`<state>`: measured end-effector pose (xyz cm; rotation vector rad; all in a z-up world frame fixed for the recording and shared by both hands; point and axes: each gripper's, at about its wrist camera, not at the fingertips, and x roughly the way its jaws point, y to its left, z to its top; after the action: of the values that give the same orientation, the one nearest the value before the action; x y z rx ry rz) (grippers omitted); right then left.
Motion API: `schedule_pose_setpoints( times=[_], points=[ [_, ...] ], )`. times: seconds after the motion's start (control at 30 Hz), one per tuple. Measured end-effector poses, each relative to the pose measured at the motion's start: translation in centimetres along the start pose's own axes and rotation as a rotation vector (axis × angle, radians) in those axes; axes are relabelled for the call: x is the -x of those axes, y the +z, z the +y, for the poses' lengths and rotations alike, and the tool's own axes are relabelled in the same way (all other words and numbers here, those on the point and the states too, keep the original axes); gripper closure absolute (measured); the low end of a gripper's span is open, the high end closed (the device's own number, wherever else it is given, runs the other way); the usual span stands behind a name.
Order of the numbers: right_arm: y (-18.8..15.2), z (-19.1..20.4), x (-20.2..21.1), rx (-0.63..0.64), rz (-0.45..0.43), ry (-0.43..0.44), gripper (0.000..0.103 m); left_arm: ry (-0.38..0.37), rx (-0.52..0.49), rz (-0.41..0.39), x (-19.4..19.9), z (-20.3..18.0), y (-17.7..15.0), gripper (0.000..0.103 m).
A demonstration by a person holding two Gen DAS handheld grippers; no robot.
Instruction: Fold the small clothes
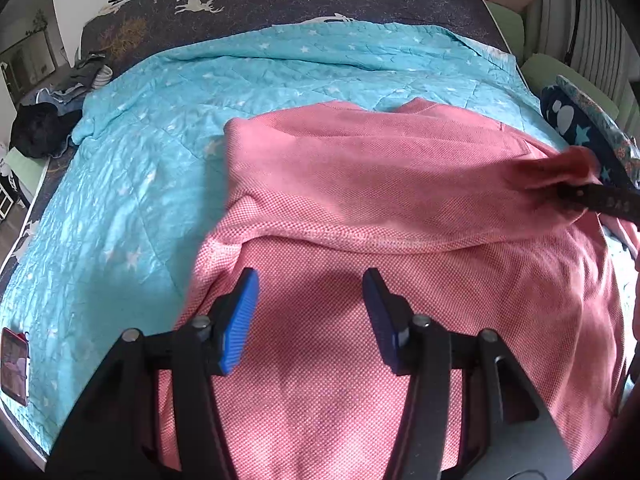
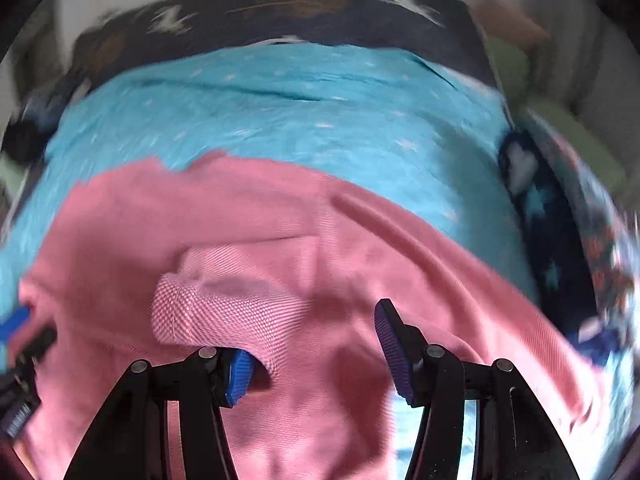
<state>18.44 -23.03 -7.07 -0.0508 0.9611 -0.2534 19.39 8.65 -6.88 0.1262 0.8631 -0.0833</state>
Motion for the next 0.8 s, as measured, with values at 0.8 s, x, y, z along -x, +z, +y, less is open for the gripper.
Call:
schedule_pose_setpoints(
  times=[0.8],
  points=[
    [-0.8, -5.5, 2.4, -0.008, 0.058, 0.11, 0.045, 0.07, 0.145, 0.008, -0.4, 7.5, -0.1, 0.039]
  ],
)
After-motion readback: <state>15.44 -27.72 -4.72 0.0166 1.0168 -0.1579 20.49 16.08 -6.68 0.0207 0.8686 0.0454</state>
